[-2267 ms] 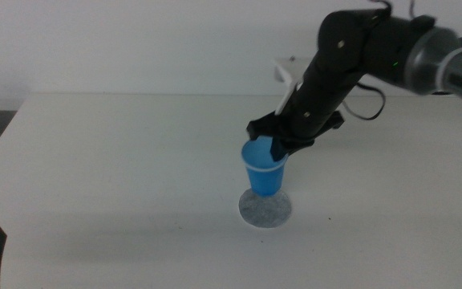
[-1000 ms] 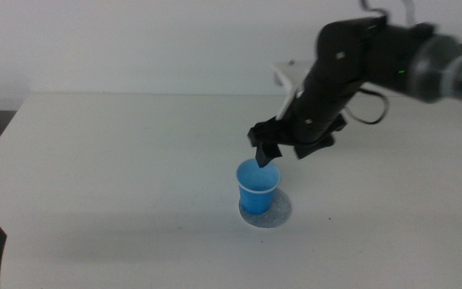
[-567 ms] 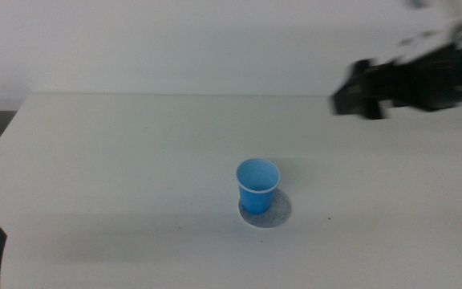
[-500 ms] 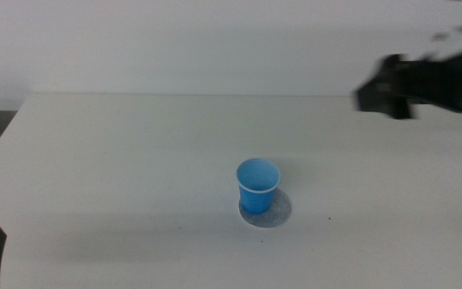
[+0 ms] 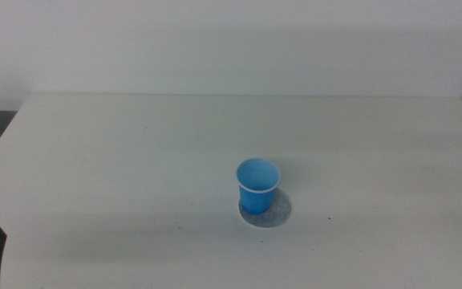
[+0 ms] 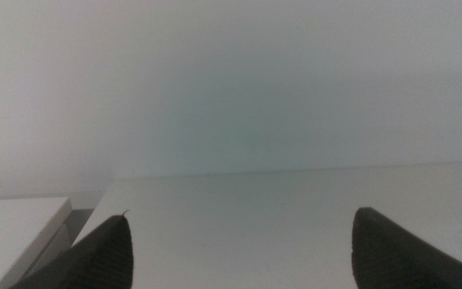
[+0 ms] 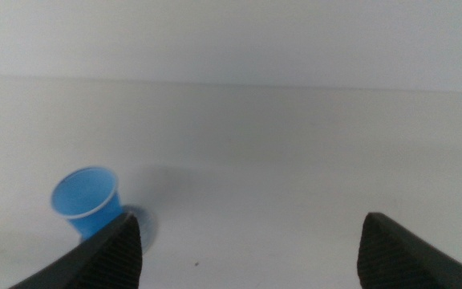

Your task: Place an empty cup on a cup mat.

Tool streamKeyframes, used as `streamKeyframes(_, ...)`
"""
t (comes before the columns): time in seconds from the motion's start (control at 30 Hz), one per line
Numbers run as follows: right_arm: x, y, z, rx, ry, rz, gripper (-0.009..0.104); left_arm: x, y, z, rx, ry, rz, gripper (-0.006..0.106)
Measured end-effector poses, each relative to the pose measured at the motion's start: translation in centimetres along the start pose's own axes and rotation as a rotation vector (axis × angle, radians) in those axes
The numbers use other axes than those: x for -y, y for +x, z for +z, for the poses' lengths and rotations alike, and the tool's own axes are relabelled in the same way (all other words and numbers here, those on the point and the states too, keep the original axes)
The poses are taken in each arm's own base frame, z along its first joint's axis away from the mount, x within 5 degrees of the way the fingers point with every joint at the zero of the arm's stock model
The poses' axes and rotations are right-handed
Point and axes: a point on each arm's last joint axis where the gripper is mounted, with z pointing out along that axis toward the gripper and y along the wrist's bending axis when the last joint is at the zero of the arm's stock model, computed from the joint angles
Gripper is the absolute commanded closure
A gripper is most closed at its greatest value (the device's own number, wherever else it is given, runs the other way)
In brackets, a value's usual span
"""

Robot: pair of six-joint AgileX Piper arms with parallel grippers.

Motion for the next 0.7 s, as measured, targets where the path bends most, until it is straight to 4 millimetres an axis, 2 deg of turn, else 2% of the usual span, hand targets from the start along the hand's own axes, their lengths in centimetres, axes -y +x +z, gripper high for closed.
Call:
streamKeyframes(0.23,0.8,5.8,-0.5,0.211,-0.003,-0.039,0.003,0.0,0.0,0.0,0.0,0.0,0.0,0.007)
streamKeyframes(0.43,1.3,10.5,-0.5,0.251,-0.006,-0.041,0.003,0.0,0.0,0.0,0.0,0.0,0.0,0.007)
streamKeyframes(0.6,1.6,13.0,-0.5,0.299,-0.003,-0.064,0.003,0.0,0.0,0.0,0.0,0.0,0.0,0.007)
streamKeyframes(0.7,1.7,13.6,-0.5,0.318,-0.003,-0.067,0.003,0.0,0.0,0.0,0.0,0.0,0.0,0.007)
